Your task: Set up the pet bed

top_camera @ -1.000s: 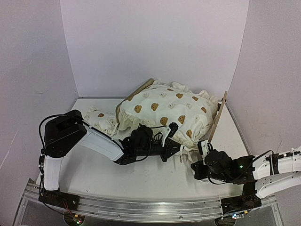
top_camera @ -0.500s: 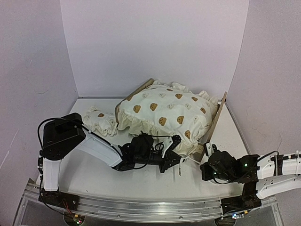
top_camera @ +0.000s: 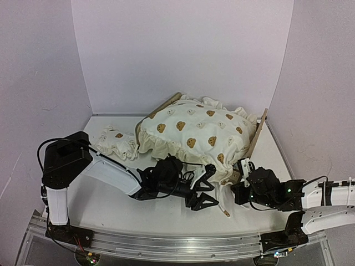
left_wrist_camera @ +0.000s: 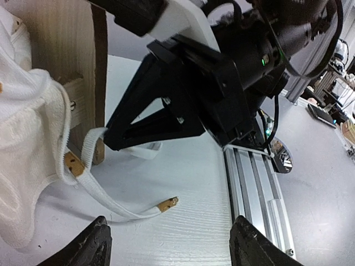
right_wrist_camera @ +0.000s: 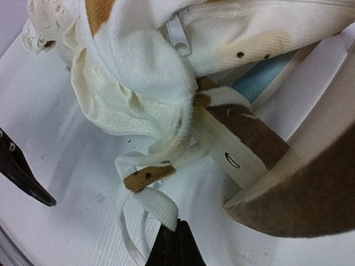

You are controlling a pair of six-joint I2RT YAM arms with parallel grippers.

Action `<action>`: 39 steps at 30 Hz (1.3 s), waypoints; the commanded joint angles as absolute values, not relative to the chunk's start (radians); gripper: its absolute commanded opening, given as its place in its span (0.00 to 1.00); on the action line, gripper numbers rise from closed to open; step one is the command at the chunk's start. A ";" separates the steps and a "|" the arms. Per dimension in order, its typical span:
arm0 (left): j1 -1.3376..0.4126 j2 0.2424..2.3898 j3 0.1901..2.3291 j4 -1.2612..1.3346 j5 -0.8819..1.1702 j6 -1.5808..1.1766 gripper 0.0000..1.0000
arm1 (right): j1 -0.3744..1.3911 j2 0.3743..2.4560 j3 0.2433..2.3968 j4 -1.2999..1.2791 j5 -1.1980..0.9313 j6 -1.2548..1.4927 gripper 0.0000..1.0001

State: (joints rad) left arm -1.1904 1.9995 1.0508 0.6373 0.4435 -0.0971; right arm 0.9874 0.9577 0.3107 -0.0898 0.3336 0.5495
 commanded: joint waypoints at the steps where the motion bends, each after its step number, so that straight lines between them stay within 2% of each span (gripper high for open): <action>1: -1.155 1.950 1.122 0.655 0.466 -0.169 0.72 | 0.976 0.957 0.325 -0.050 0.316 0.525 0.00; 5: -1.135 2.042 1.223 0.629 0.399 -0.202 0.61 | 0.970 0.959 0.327 -0.051 0.316 0.526 0.00; 10: -1.136 2.135 1.330 0.586 0.352 -0.146 0.54 | 0.966 0.963 0.336 -0.051 0.314 0.511 0.00; 20: -1.137 2.196 1.391 0.561 0.268 -0.081 0.38 | 0.963 0.955 0.350 -0.051 0.292 0.497 0.00; 24: -1.137 2.215 1.416 0.557 0.270 -0.084 0.25 | 0.962 0.958 0.357 -0.050 0.293 0.495 0.00; 28: -1.138 2.194 1.404 0.556 0.257 -0.080 0.07 | 0.954 0.975 0.374 -0.051 0.300 0.501 0.00; 30: -1.140 2.175 1.386 0.558 0.258 -0.070 0.02 | 0.943 0.998 0.387 -0.038 0.291 0.504 0.00; 39: -1.156 2.095 1.312 0.581 0.283 -0.080 0.00 | 0.898 1.109 0.426 0.046 0.272 0.545 0.00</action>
State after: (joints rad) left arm -1.1442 2.1880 1.3315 0.5282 0.2691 -0.0784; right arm 0.9081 1.0828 0.3817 -0.0269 0.2726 0.5186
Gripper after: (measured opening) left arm 0.022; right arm 0.013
